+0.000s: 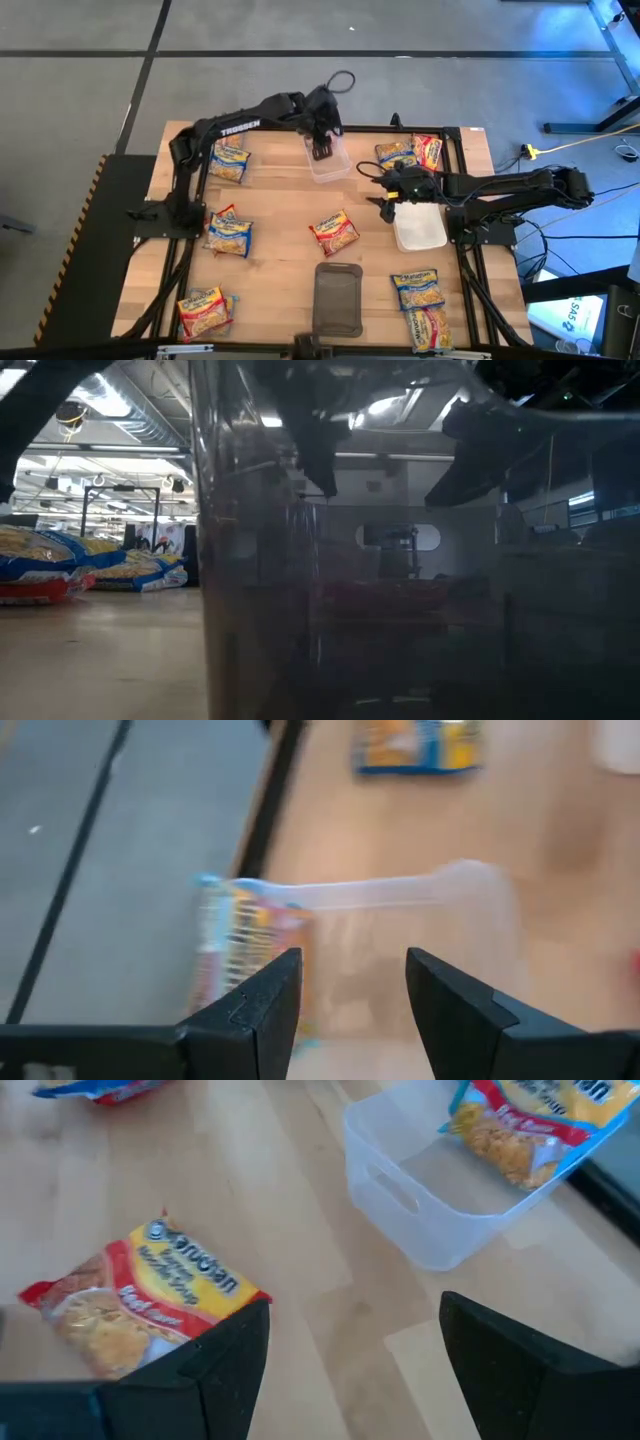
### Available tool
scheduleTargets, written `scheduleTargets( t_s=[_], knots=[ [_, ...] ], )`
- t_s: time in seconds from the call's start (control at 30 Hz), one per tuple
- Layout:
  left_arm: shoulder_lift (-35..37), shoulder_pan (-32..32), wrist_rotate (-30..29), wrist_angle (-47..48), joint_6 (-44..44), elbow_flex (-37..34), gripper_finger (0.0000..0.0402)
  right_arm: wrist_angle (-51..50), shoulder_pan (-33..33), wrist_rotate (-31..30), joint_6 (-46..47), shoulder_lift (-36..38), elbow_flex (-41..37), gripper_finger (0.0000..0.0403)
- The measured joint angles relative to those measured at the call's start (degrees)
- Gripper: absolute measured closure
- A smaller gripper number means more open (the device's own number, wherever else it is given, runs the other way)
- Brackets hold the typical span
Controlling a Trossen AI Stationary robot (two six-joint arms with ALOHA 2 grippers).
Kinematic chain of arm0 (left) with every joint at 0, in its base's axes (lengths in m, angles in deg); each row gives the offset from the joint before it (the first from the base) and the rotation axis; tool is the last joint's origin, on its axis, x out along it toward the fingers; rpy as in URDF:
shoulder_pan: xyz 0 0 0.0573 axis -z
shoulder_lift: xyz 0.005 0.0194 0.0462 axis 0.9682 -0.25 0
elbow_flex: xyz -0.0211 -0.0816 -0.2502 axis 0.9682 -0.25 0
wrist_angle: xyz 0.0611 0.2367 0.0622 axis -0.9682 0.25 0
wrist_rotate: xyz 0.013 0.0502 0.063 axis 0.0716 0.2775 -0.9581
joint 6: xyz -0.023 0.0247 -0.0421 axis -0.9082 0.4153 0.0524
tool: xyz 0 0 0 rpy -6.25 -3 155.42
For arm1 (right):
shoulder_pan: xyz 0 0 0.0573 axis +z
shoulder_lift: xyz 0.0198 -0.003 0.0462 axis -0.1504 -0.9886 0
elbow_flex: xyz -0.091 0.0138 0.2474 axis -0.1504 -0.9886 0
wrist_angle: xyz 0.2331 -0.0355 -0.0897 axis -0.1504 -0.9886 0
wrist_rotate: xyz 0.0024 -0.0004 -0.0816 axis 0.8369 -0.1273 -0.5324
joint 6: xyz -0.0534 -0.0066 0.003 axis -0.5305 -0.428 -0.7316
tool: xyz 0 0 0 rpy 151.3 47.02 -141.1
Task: Sort Maruchan noodles
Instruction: Put the bottom right blue noodle pack into the black bin
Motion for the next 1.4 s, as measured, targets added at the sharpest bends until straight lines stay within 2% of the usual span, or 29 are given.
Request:
scheduleTargets(
  t_s=[0.23,0.4,0.53,0.8,1.1,1.27,1.4],
  knots=[
    [0.88,8.8,-0.03,5.78,-6.44,-0.68,0.0227,0.02,0.31,7.83,2.48,0.0,0.0,0.0134],
    [0.88,15.55,-4.02,2.74,-11.53,-4.72,0.0227,0.1,4.77,7.92,3.14,0.0,0.0,0.0134],
    [1.69,21.09,-8.0,-0.6,-16.21,-9.48,0.0227,0.17,10.12,5.75,5.72,0.0,0.0,0.0134],
    [5.59,32.2,-10.62,-13.14,-24.99,-18.85,0.0227,1.58,22.91,3.37,13.37,0.0,-0.02,0.0134],
    [4.4,43.65,-10.94,-22.56,-27.36,-19.69,0.0227,3.52,40.79,-3.45,23.6,-0.54,1.42,0.0134],
    [4.42,48.12,-14.07,-27.44,-28.25,-19.58,0.0227,3.27,49.08,-7.07,27.93,-4.1,4.87,0.0134],
    [4.43,50.86,-15.47,-29.55,-29.2,-19.58,0.0227,1.77,53.33,-8.02,30.32,-8.47,8.82,0.0134]
  ],
)
